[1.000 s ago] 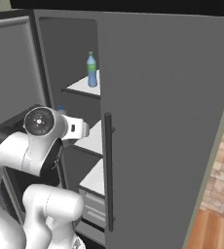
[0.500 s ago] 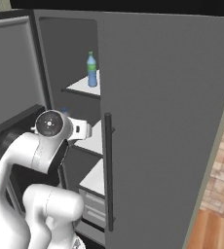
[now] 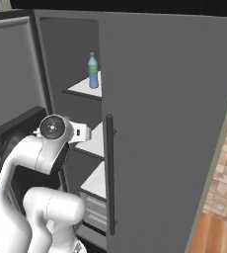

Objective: Take the bottled waters from the counter and place them in the freezer to freeze. Close the freezer door after placing the bottles.

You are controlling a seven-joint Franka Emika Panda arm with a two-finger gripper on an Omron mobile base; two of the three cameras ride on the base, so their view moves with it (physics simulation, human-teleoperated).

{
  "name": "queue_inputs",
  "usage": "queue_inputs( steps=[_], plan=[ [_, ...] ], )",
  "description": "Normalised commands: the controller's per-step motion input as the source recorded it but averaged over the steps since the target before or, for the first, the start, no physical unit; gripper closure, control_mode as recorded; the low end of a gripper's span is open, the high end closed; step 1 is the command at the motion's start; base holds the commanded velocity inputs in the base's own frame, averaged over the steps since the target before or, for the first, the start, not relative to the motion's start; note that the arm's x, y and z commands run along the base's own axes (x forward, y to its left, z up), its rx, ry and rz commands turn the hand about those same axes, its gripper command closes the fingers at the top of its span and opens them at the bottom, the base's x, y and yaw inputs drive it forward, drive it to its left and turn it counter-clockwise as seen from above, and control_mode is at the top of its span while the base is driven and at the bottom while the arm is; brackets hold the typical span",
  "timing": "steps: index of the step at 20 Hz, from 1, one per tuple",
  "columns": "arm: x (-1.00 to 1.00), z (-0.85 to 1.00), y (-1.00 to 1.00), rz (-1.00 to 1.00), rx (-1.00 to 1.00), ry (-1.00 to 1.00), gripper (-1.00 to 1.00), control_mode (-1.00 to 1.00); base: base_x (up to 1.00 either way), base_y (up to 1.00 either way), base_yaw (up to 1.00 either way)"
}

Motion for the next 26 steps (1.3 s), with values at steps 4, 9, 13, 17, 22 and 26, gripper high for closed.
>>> queue_inputs(
  steps=[4,9,13,17,22,26],
  plan=[
    [0.21,-0.39,0.06,0.00,0.00,-0.02,1.00,-1.00,0.00,0.00,0.00],
    [0.23,-0.33,0.00,0.00,0.00,0.00,1.00,-1.00,0.00,0.00,0.00],
    [0.16,-0.27,0.00,0.00,0.00,-0.03,1.00,-1.00,0.00,0.00,0.00],
    [0.15,-0.22,0.00,-0.01,0.00,-0.06,1.00,-1.00,0.00,0.00,0.00],
    [0.06,-0.08,0.00,-0.03,0.00,-0.06,1.00,-1.00,0.00,0.00,0.00],
    [0.17,0.00,0.01,-0.01,0.00,0.00,1.00,-1.00,0.00,0.00,0.00]
  ],
)
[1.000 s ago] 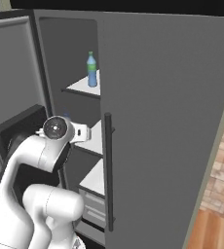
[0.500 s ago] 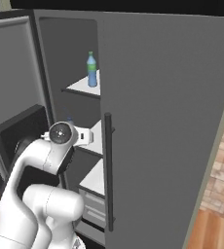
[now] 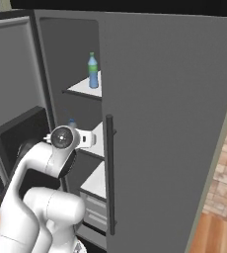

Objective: Take the bottled waters from the counter and place them in the freezer to freeze. Close the freezer door after placing the bottles.

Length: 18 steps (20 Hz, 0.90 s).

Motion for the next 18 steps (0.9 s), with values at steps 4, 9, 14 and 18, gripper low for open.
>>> queue_inputs(
  steps=[4,9,14,18],
  plan=[
    [0.23,-0.03,0.08,0.00,0.00,0.00,1.00,-1.00,0.00,0.00,0.00],
    [0.26,-0.16,0.14,0.00,0.00,0.00,1.00,-1.00,0.00,0.00,0.00],
    [0.25,-0.22,0.00,0.00,0.00,0.00,1.00,-1.00,0.00,0.00,0.00],
    [0.28,-0.29,0.00,0.00,0.00,0.00,1.00,-1.00,0.00,0.00,0.00]
  ],
)
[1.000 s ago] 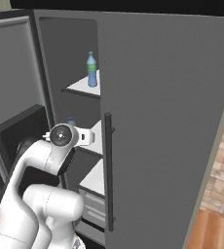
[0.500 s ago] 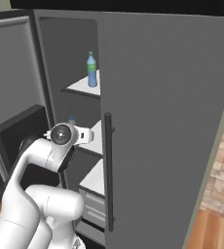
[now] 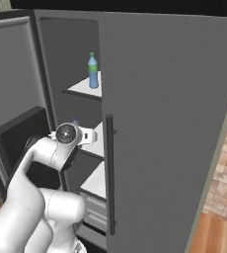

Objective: Take the bottled waters from the counter and place them in the freezer to freeze. Close the freezer door after placing the bottles.

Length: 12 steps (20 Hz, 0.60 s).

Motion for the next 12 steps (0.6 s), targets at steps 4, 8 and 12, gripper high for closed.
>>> queue_inputs(
  steps=[4,8,12],
  plan=[
    [0.18,-0.35,0.00,0.00,0.00,0.00,1.00,-1.00,0.00,0.00,0.00],
    [0.10,-0.40,0.00,0.00,0.00,-0.02,1.00,-1.00,0.00,0.00,0.00],
    [0.13,-0.41,0.01,0.00,0.00,-0.03,1.00,-1.00,0.00,0.00,0.00]
  ],
)
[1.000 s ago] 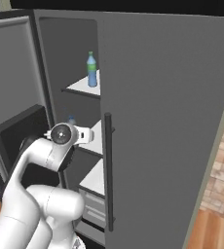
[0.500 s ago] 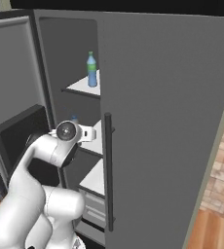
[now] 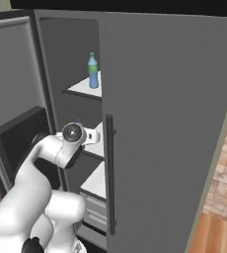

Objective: Take the bottled waters from the counter and place them in the freezer to freeze. Close the freezer door after placing the bottles.

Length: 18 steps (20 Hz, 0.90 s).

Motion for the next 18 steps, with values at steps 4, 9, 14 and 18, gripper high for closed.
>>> queue_inputs(
  steps=[4,9,14,18],
  plan=[
    [0.05,-0.40,0.05,0.00,0.00,-0.09,1.00,-1.00,0.00,0.00,0.00],
    [0.00,-0.34,0.15,0.00,0.00,-0.16,1.00,-1.00,0.00,0.00,0.00],
    [0.07,-0.18,0.20,0.00,0.00,-0.07,1.00,-1.00,0.00,0.00,0.00],
    [0.13,-0.09,0.12,0.00,0.00,0.00,1.00,-1.00,0.00,0.00,0.00]
  ],
)
